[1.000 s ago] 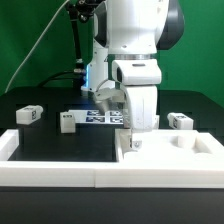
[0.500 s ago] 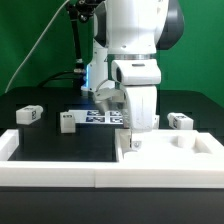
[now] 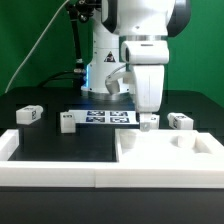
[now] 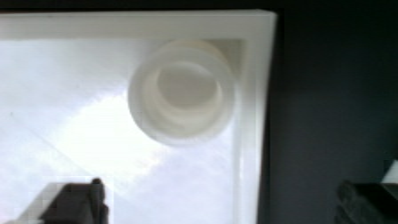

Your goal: Assemble one leg

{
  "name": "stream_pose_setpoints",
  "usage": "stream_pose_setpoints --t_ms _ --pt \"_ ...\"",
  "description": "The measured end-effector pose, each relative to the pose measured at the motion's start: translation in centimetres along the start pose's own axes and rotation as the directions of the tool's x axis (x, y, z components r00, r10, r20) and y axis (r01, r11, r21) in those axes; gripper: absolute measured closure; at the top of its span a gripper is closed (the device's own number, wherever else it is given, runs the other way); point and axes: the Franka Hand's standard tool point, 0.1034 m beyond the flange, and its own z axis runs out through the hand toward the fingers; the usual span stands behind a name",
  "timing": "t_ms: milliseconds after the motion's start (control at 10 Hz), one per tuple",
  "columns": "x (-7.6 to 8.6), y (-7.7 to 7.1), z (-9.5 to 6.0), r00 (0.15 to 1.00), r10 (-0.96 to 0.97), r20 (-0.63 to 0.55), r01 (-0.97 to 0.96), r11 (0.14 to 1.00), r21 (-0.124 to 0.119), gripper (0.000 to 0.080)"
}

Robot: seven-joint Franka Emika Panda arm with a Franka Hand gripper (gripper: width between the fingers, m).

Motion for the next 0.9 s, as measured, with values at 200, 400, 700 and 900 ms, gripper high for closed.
stream_pose_setpoints --t_ms 200,400,700,900 --pt "0.5 -0.4 -0.3 0.999 0.046 -0.002 -0.046 0.999 0.001 0.0151" --pt "0.4 -0.4 -0.2 0.993 0.116 -0.003 -0.116 0.993 0.003 0.0151" --pt "0.8 -1.3 0.1 0.866 0.501 -0.016 -0.5 0.866 0.011 0.0151" --pt "2.4 -2.8 0.2 0.714 0.7 -0.039 -0.7 0.714 0.015 0.0151"
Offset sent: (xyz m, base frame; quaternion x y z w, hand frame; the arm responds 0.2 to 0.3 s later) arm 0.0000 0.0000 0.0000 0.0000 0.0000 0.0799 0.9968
